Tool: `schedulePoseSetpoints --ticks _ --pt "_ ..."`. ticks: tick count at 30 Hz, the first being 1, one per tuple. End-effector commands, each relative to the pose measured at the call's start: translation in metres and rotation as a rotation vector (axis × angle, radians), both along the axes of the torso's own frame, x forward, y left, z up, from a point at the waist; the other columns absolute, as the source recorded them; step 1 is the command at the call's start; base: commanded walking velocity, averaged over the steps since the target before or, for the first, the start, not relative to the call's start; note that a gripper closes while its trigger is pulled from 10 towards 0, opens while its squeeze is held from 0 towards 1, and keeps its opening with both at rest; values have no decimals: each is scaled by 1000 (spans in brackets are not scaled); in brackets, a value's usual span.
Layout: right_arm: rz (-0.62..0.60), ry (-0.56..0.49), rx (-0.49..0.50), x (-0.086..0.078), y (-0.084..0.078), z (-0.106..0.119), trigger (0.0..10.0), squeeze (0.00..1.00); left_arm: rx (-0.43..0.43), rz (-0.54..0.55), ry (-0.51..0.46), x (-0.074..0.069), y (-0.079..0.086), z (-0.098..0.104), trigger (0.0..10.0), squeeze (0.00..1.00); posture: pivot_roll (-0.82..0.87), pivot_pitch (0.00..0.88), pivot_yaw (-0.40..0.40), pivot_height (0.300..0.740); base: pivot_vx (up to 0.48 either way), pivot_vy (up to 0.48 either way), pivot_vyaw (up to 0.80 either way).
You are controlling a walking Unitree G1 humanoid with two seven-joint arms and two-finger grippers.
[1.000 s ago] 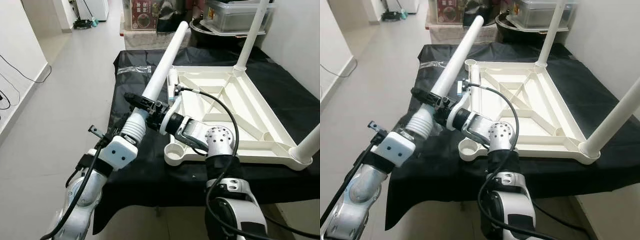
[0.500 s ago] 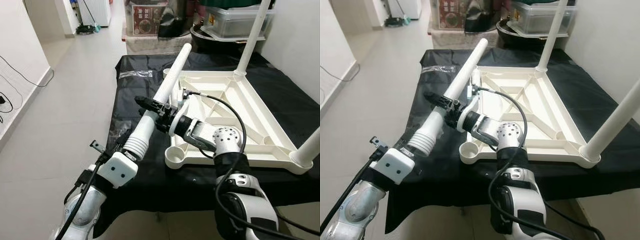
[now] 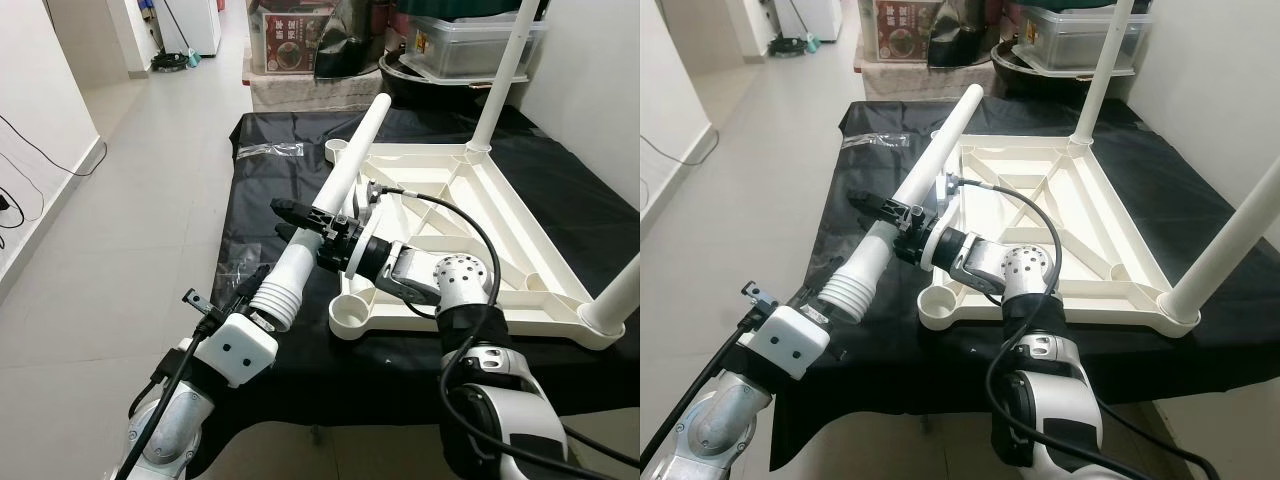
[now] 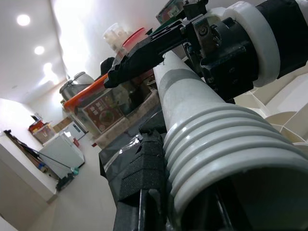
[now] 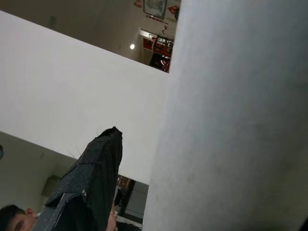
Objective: Building children table
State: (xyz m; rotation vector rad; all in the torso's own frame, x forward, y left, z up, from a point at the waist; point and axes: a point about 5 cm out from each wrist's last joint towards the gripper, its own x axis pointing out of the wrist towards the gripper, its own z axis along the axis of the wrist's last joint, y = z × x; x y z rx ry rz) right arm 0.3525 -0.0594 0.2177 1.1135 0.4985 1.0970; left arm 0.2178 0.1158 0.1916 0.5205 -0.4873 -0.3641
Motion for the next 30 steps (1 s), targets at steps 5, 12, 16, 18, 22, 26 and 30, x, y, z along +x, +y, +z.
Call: schedulePoseSetpoints --ticks 5,12,16,18,22,26,30 --pt "75 -23 3 -4 14 6 0 0 4 -152 13 -12 -25 -1 10000 0 -41 61 -31 740 0 0 0" --pt "107 -26 16 -8 16 4 0 0 6 -156 21 -12 -27 -3 10000 0 -46 63 -29 740 0 0 0" --pt "112 -23 18 -9 16 4 0 0 4 -154 24 -12 -26 -4 10000 0 -46 63 -29 740 0 0 0" --pt "114 -22 21 -10 16 4 0 0 -3 -136 41 -11 -24 -6 10000 0 -48 63 -26 740 0 0 0" --pt "115 -22 25 -10 16 4 0 0 -17 -109 56 -9 -21 -8 10000 0 -48 63 -26 740 0 0 0" --pt "109 -27 41 -8 16 8 0 0 -54 -64 89 -5 -12 -10 10000 1000 -45 57 -26 740 0 0 0" --pt "103 -40 61 -5 15 15 0 0 -69 -36 92 -2 -6 -8 10000 1000 -43 54 -25 740 0 0 0"
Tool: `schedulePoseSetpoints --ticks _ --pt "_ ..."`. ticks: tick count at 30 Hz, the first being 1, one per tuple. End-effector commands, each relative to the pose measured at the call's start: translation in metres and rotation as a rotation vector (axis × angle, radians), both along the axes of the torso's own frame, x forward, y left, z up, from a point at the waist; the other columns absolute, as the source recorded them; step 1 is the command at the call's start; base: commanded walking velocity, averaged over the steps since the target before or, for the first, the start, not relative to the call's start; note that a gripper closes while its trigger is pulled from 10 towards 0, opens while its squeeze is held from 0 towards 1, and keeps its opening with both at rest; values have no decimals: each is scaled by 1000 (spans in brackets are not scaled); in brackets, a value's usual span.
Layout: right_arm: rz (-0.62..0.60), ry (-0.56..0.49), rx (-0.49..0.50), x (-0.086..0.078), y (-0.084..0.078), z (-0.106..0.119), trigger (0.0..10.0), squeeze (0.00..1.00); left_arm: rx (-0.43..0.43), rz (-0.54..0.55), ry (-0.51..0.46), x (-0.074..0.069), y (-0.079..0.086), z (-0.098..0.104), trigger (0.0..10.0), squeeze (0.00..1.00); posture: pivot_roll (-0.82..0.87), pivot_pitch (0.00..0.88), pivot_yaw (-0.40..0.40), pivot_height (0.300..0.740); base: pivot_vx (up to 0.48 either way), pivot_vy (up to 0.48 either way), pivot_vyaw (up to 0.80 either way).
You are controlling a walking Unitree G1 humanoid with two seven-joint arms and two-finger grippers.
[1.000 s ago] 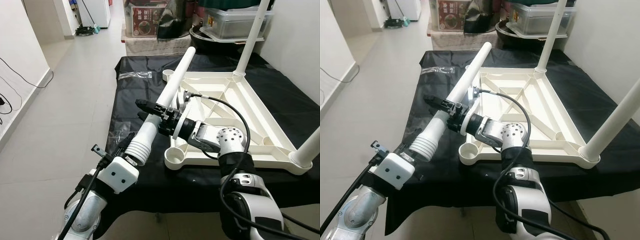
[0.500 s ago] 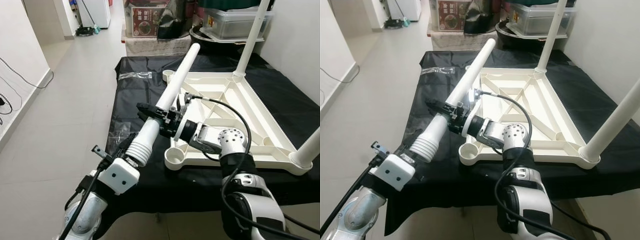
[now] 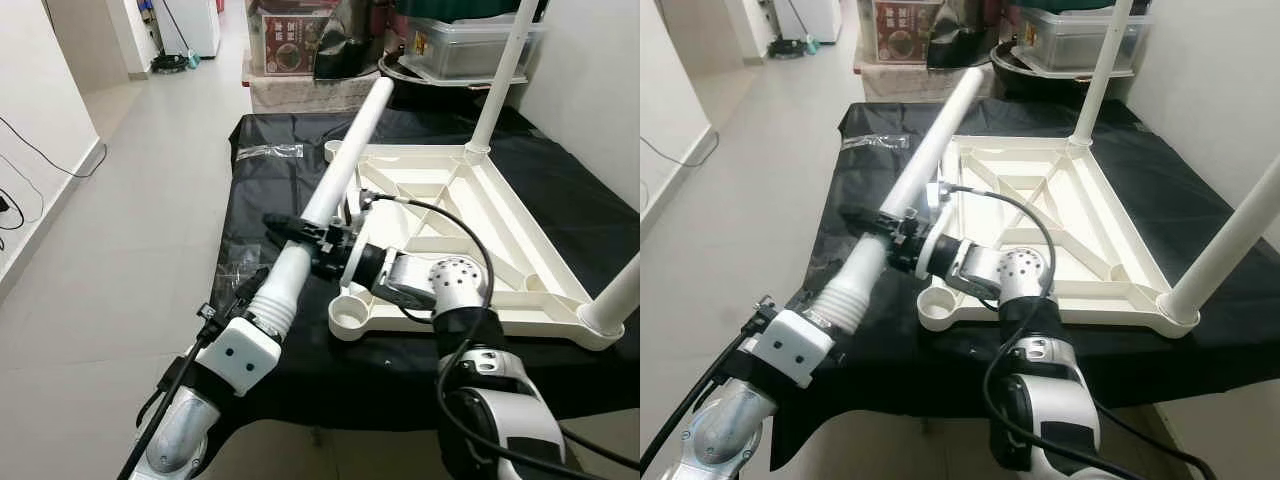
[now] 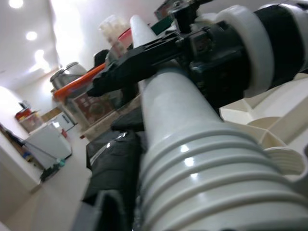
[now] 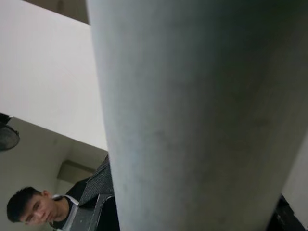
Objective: Building children table
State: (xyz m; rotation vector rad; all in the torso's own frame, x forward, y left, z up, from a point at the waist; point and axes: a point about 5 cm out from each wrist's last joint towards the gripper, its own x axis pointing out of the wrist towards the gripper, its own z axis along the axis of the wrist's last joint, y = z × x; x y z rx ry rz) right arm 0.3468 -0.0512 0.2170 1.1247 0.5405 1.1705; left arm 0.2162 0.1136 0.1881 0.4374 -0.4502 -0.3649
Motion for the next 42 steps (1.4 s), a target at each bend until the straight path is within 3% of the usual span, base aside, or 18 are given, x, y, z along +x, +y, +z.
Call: schedulePoseSetpoints --ticks 1,4,5,8,18,22,24,25,26,27,28,29,31,35,36,42 --pt "23 -45 41 0 7 15 0 0 3 -30 38 0 -4 -5 10000 1000 -43 54 -25 740 0 0 0" --pt "1 -58 45 4 5 19 0 0 24 -5 47 3 2 -6 10000 1000 -40 48 -25 740 0 0 0" --pt "-25 -74 53 8 2 25 0 0 39 8 55 4 5 -8 10000 0 -39 43 -24 740 0 0 0" --pt "-138 -122 95 24 -15 45 0 0 32 66 83 2 17 -15 10000 0 -35 31 -21 740 0 0 0" --pt "-364 -159 151 44 -44 66 0 0 -43 135 181 -12 19 -35 10000 0 -25 2 -15 740 0 0 0" --pt "-491 -250 42 50 -51 67 0 0 -76 179 219 -16 20 -42 10000 0 -17 0 -16 740 0 0 0" --pt "-595 -390 -120 53 -50 68 0 0 -94 207 235 -17 21 -45 10000 0 -17 0 -13 740 0 0 0" --pt "-595 -390 -120 53 -50 68 0 0 -94 207 235 -17 21 -45 10000 0 -17 0 -13 740 0 0 0" --pt "-668 -489 -237 53 -48 68 0 0 -113 221 239 -17 21 -45 10000 0 -20 0 -3 740 0 0 0" --pt "-668 -489 -237 53 -48 68 0 0 -113 221 239 -17 21 -45 10000 0 -20 0 -3 740 0 0 0" --pt "-725 -584 -331 51 -45 68 10000 0 -146 240 246 -15 21 -45 10000 0 -24 0 6 740 0 0 0" --pt "-725 -584 -331 51 -45 68 10000 0 -146 240 246 -15 21 -45 10000 0 -24 0 6 740 0 0 0" --pt "-794 -752 -494 42 -35 62 10000 0 -182 257 250 -12 17 -45 10000 0 -25 0 8 740 0 0 0" --pt "-797 -813 -546 31 -27 52 10000 0 -201 252 247 -10 13 -44 10000 0 -25 0 10 740 0 0 0" --pt "-809 -889 -591 20 -23 37 10000 0 -225 250 249 -10 10 -43 10000 0 -23 0 11 740 0 0 0" --pt "-815 -939 -633 6 -20 15 10000 0 -242 254 266 -12 5 -44 10000 0 -22 0 10 740 0 0 0"
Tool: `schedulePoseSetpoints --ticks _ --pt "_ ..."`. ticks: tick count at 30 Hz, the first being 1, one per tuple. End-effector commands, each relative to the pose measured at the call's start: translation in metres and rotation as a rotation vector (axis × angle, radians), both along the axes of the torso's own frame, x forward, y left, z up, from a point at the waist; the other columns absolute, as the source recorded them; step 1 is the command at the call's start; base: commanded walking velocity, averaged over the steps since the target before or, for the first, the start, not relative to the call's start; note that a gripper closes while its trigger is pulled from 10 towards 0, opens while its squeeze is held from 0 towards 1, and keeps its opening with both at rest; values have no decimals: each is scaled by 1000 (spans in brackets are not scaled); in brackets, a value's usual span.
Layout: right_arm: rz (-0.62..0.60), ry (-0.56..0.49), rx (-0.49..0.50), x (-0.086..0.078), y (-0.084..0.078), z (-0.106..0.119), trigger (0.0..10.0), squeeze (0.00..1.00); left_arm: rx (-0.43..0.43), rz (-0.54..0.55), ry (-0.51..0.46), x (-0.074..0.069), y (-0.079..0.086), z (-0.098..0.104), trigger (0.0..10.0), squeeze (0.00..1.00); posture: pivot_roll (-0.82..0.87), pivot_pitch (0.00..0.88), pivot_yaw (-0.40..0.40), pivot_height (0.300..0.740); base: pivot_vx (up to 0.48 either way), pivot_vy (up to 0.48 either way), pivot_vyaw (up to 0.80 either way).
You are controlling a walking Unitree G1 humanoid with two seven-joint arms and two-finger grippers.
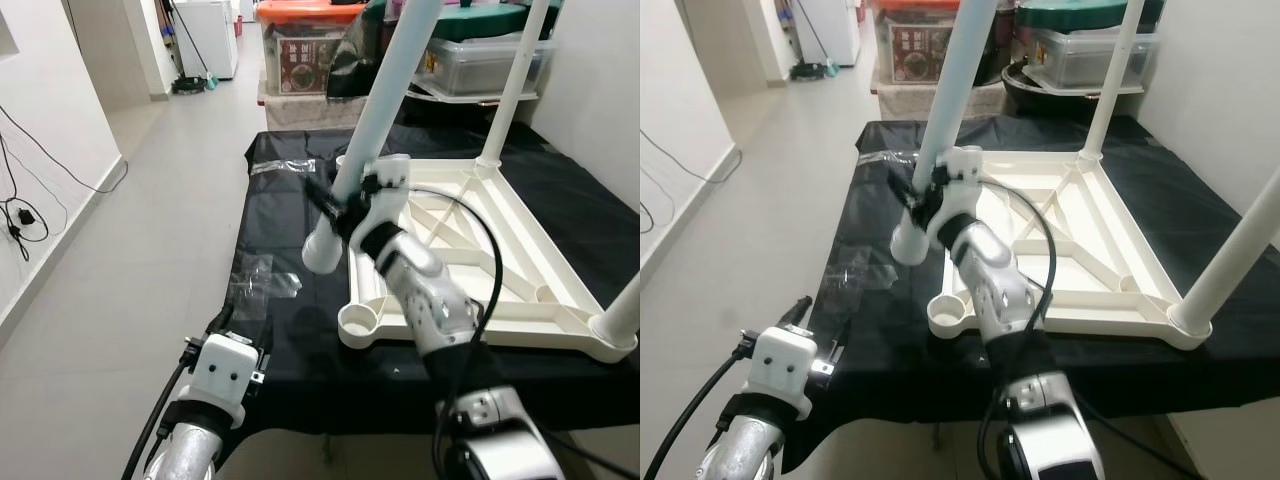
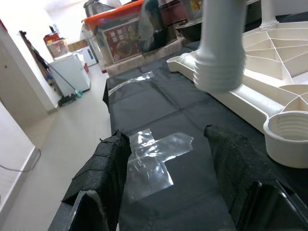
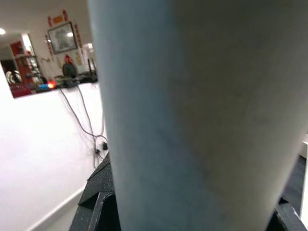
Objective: Building children table
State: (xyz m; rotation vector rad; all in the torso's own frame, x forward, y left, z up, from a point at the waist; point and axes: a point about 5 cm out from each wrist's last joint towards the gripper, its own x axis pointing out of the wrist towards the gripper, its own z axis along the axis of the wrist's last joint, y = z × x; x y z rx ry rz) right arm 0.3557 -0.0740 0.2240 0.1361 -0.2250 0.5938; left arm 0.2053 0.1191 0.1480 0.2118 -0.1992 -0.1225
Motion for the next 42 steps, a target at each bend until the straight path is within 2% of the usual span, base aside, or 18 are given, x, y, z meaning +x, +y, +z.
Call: schedulePoseSetpoints --ticks 1,13,17,20,25,36,42 --pt "-3 -62 -6 -6 4 6 10000 0 -10 8 29 -2 -2 -4 10000 0 -22 0 10 740 0 0 0" --pt "-33 -72 -13 -15 9 -2 10000 0 -64 12 60 -3 -10 -8 10000 0 -31 0 0 740 0 0 681" --pt "-52 -64 12 -15 9 -1 10000 0 -82 7 51 0 -12 -3 10000 0 -32 0 2 740 0 0 0" --pt "-87 -47 44 -13 13 1 10000 0 -91 -1 6 6 -15 7 10000 0 -36 0 13 740 0 0 0" --pt "-110 -48 3 -20 11 -10 10000 0 -81 11 13 4 -11 3 10000 0 -38 0 18 740 0 0 0" --pt "-130 -47 -3 -21 10 -9 10000 0 -118 37 41 5 -7 -1 10000 0 -38 0 18 740 0 0 0" --pt "-134 -42 1 -23 8 -10 10000 0 -101 42 54 3 -6 -5 10000 0 -38 0 18 740 -315 0 0"
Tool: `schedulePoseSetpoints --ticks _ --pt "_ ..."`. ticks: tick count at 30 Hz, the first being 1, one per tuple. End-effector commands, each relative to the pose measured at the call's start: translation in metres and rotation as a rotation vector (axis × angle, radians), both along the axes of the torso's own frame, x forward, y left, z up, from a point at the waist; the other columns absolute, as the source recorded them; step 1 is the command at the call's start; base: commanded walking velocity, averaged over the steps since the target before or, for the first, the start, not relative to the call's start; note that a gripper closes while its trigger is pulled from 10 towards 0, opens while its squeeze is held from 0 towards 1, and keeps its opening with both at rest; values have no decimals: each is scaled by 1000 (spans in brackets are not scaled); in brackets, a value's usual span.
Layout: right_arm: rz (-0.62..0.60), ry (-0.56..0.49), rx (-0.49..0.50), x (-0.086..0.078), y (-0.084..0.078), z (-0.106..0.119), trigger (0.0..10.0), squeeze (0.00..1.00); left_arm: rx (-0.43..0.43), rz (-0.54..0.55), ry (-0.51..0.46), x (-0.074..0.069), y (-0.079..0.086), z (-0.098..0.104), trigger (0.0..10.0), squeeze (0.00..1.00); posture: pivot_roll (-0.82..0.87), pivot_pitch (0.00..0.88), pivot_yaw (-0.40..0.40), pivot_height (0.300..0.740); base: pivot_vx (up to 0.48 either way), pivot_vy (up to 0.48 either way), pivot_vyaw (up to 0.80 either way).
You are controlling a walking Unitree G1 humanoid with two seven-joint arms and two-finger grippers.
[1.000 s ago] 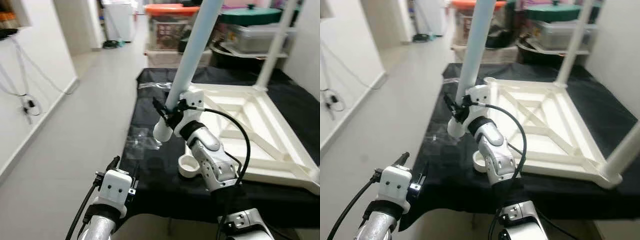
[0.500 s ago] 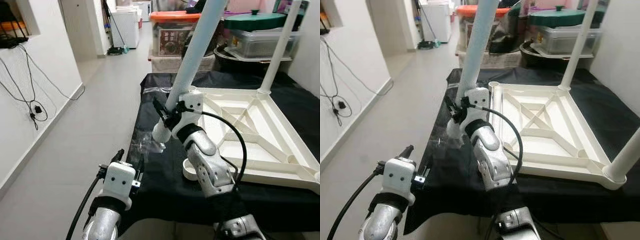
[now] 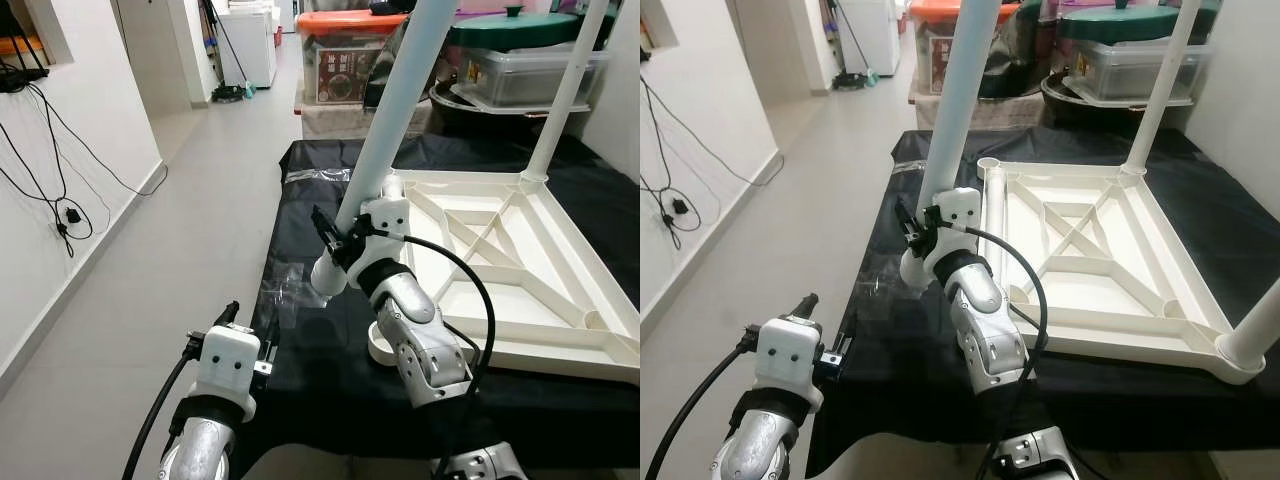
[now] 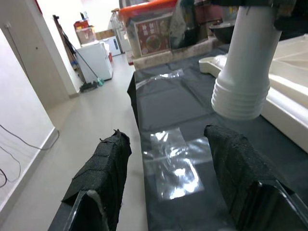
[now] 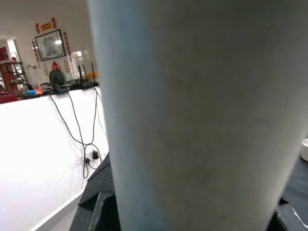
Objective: Building children table
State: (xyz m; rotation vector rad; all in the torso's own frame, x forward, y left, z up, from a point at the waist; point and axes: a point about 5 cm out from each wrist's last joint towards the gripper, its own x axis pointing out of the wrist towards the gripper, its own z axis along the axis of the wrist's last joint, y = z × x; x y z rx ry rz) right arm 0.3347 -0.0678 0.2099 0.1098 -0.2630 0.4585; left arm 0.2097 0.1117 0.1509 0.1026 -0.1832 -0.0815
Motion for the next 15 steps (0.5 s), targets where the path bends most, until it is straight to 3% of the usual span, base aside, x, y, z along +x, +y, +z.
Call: schedulePoseSetpoints --ticks 1,9,15 --pt "3 -8 -1 -3 2 3 10000 0 11 8 38 -2 1 -8 10000 0 -42 0 15 740 -349 0 0" --pt "0 -1 -13 -3 1 0 10000 0 15 11 43 -2 0 -10 10000 0 -42 0 15 740 -335 0 0" --pt "-11 19 -45 -7 -5 -10 10000 0 24 11 44 -2 -1 -11 10000 0 -46 0 16 740 0 0 0"
